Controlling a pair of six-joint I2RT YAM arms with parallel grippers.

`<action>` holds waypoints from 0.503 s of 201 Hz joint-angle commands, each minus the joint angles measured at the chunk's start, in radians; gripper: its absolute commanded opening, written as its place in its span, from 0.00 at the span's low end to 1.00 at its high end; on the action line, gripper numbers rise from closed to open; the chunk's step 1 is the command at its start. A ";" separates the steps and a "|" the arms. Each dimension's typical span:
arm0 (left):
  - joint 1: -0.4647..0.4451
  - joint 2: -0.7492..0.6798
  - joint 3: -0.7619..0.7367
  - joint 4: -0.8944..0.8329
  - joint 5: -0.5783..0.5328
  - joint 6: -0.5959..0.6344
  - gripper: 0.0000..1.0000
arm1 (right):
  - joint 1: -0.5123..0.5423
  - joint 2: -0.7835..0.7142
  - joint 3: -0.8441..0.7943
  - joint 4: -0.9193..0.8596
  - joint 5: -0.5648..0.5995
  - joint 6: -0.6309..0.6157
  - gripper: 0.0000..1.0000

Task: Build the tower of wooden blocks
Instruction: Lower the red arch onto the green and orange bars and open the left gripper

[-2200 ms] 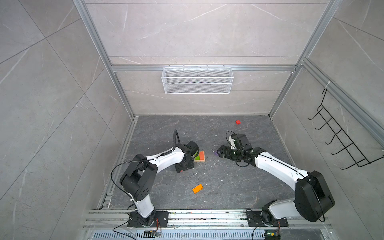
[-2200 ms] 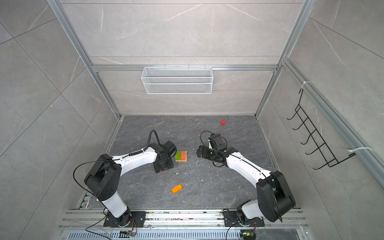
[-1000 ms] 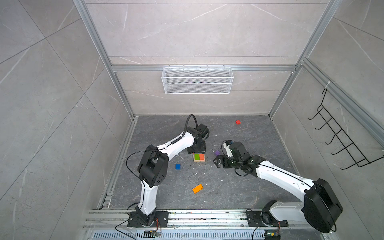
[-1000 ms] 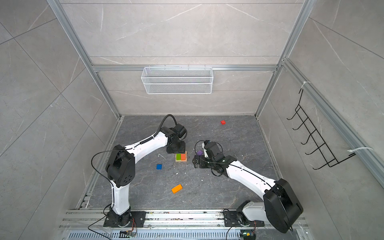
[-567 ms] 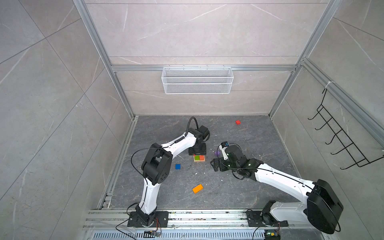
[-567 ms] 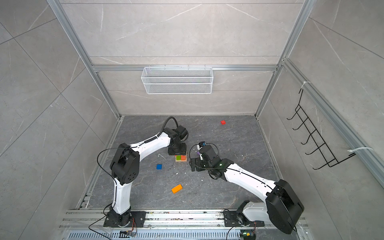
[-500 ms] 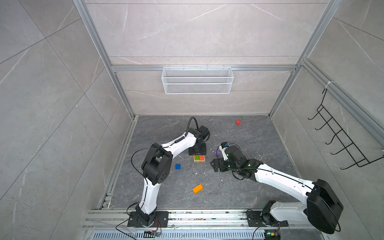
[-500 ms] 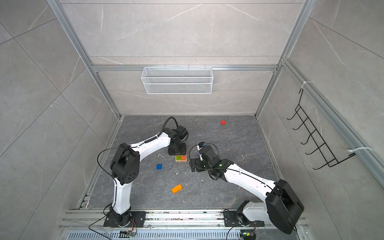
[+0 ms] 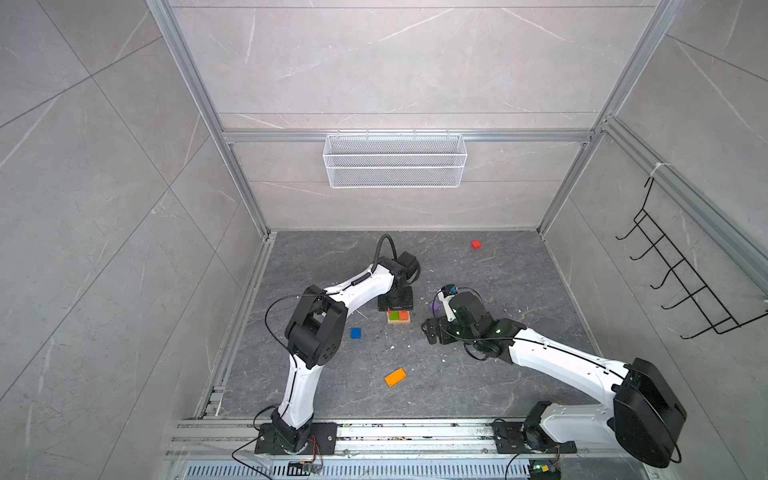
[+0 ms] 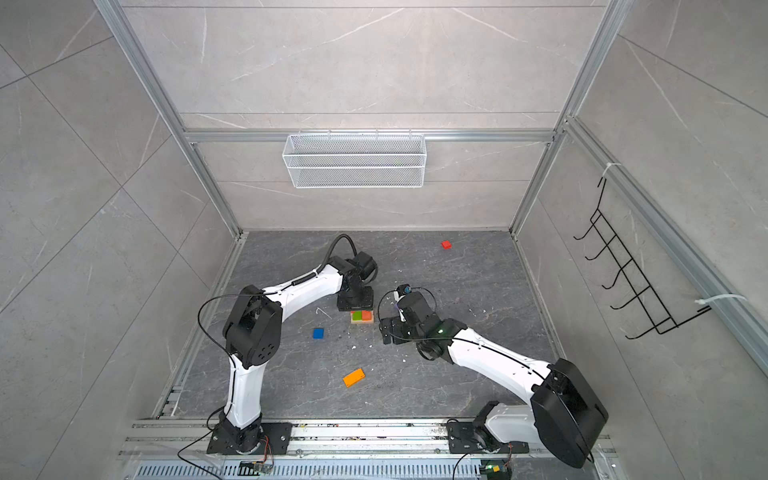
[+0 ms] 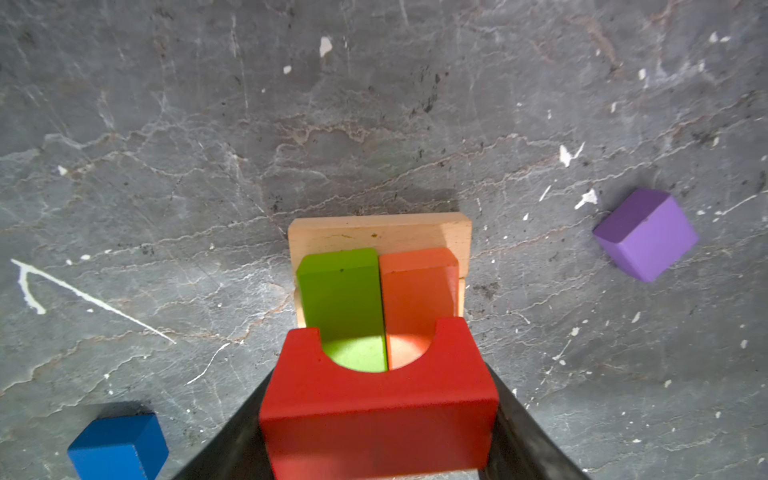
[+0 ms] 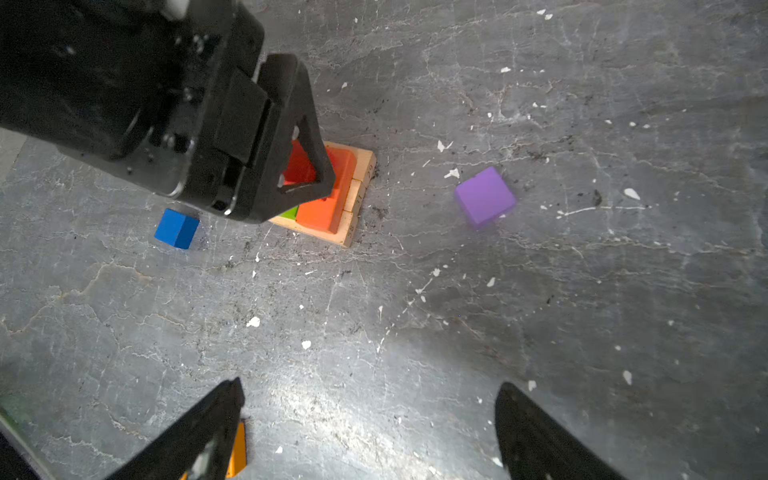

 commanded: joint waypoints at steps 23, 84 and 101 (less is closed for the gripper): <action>0.004 0.016 0.042 0.008 0.018 -0.010 0.42 | 0.006 -0.003 -0.012 0.008 0.018 -0.004 0.95; 0.004 0.032 0.048 0.002 0.008 -0.015 0.44 | 0.006 -0.004 -0.012 0.006 0.019 -0.004 0.95; 0.004 0.033 0.047 0.002 0.006 -0.015 0.44 | 0.006 -0.003 -0.008 0.003 0.020 0.000 0.95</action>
